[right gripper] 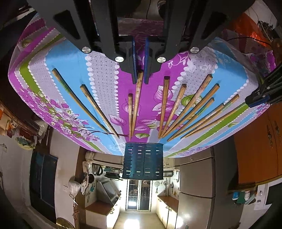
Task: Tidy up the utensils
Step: 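Close the left tool on one chopstick while the right tool grasps another, then lift and carry the chopsticks toward the blue holder with both tools, then lower the chopsticks into the blue holder and open both tools, then move both open tools back down to the remaining chopsticks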
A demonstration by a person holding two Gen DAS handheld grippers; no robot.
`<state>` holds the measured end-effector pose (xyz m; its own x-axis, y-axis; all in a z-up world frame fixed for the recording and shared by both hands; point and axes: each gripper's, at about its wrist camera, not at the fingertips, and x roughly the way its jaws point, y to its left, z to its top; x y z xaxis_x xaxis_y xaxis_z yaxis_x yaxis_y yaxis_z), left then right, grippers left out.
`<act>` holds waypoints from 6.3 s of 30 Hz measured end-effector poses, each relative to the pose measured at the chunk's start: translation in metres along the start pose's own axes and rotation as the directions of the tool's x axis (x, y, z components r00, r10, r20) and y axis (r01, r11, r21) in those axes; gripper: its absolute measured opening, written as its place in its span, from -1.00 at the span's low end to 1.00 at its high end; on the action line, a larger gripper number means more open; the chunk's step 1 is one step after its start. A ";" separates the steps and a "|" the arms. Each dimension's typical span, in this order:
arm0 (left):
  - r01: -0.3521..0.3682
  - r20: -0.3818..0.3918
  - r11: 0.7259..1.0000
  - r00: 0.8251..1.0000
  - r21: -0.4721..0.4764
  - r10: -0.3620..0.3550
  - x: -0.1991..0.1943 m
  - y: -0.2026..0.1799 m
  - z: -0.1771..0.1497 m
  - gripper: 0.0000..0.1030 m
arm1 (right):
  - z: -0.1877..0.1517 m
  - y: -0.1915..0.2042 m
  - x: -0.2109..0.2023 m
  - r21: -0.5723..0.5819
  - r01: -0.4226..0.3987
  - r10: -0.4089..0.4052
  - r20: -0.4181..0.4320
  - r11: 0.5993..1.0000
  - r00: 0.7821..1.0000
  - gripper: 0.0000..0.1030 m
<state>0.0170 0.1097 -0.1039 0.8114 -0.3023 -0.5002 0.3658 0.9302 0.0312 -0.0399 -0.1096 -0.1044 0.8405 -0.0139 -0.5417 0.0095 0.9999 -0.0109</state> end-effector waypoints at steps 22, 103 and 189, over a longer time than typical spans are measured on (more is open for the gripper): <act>-0.034 -0.008 0.999 0.999 -0.037 0.034 -0.024 -0.003 0.012 -0.90 | 0.018 -0.015 -0.031 0.004 -0.017 0.017 0.042 1.000 0.999 -0.86; 0.016 0.099 0.990 0.995 -0.140 -0.003 0.007 -0.010 0.330 -0.90 | 0.341 -0.087 -0.049 -0.108 -0.290 0.308 0.246 0.951 0.919 -0.86; -0.152 0.234 0.984 0.957 -0.094 0.170 -0.048 -0.009 0.216 -0.87 | 0.196 -0.109 -0.070 -0.082 -0.246 0.259 0.280 0.966 0.924 -0.73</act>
<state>0.0734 0.0704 0.1067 0.9455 -0.1798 -0.2714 0.1938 0.9807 0.0258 0.0064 -0.2167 0.0992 0.9313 0.2469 -0.2679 -0.2414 0.9689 0.0538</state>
